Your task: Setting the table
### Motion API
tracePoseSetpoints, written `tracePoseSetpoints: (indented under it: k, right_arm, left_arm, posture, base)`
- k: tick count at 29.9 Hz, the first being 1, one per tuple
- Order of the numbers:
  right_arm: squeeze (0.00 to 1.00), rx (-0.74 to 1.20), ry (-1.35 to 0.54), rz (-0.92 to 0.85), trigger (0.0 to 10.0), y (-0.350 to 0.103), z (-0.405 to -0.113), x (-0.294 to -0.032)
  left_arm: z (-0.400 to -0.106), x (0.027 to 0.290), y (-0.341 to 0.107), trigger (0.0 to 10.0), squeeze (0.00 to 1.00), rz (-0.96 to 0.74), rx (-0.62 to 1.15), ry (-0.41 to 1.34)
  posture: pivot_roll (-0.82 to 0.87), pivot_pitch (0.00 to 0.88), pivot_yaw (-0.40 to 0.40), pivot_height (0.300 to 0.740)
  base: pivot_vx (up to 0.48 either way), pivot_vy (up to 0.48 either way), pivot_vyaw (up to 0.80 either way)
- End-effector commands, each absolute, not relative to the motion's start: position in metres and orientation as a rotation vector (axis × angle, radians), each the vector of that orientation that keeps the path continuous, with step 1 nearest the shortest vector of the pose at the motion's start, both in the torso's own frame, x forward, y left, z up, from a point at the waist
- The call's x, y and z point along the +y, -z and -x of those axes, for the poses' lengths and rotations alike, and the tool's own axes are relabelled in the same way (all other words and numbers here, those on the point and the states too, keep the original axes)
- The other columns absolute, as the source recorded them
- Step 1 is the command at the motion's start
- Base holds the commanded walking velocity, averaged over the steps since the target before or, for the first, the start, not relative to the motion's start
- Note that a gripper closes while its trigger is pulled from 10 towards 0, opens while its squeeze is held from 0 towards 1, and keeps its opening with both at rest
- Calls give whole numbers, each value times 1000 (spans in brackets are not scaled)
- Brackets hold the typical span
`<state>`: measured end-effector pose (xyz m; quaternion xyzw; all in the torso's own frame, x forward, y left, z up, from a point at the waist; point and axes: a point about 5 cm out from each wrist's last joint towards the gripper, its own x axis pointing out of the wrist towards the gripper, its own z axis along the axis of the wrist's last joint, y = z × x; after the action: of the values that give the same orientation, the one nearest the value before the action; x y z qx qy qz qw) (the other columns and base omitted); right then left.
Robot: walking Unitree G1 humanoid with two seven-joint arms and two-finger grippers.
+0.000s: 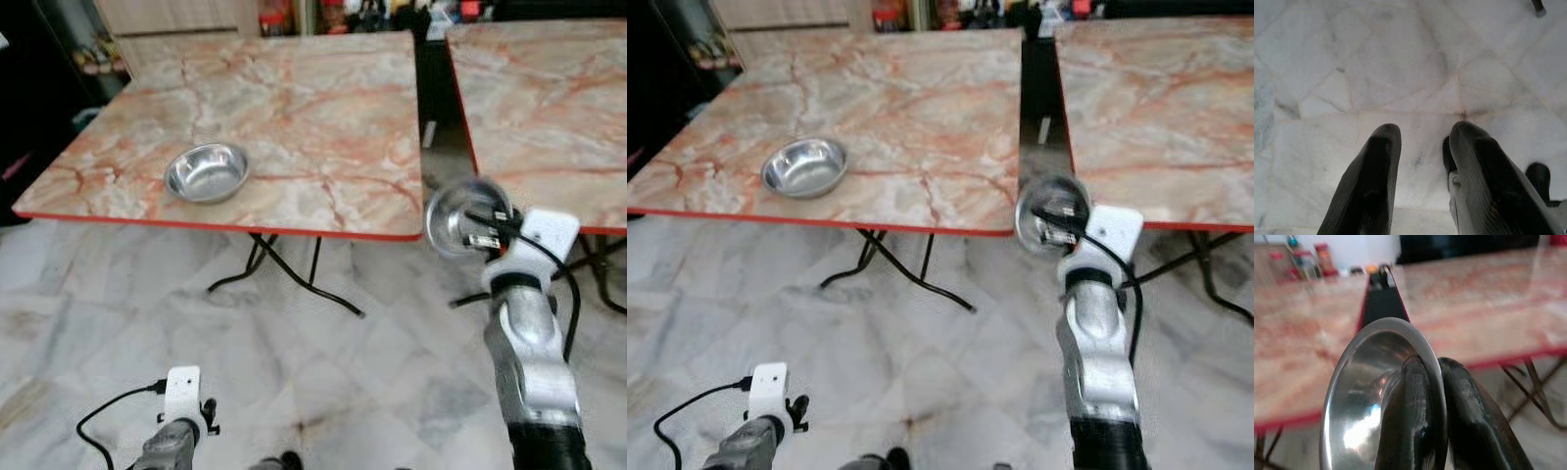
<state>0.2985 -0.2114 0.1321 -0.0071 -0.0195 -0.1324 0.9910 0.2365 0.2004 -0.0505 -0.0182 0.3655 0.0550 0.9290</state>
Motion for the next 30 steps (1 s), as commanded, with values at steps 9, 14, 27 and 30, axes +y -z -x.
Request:
tracePoseSetpoints:
  k: [9, 14, 27, 30]
  right_arm:
    - [0, 240, 338, -51, 10000, -49, -276, -225]
    - [0, 403, 370, -76, 10000, -10, -261, -230]
    - [0, 647, 365, -140, 10000, 42, -226, -225]
    - [0, 663, 372, -152, 10000, 46, -223, -225]
  left_arm:
    - [-227, 213, 55, 10000, 0, 27, 783, -128]
    - [-226, 218, 54, 10000, 0, 27, 784, -132]
    - [-226, 206, 57, 10000, 0, 26, 795, -116]
    - [-226, 204, 57, 10000, 0, 27, 795, -114]
  posture:
    - [-129, 160, 84, 740]
    - [-129, 160, 85, 740]
    - [-123, 162, 89, 740]
    - [-124, 163, 89, 740]
  base:
    - [0, 0, 0]
    - [0, 0, 0]
    - [0, 0, 0]
    - [0, 0, 0]
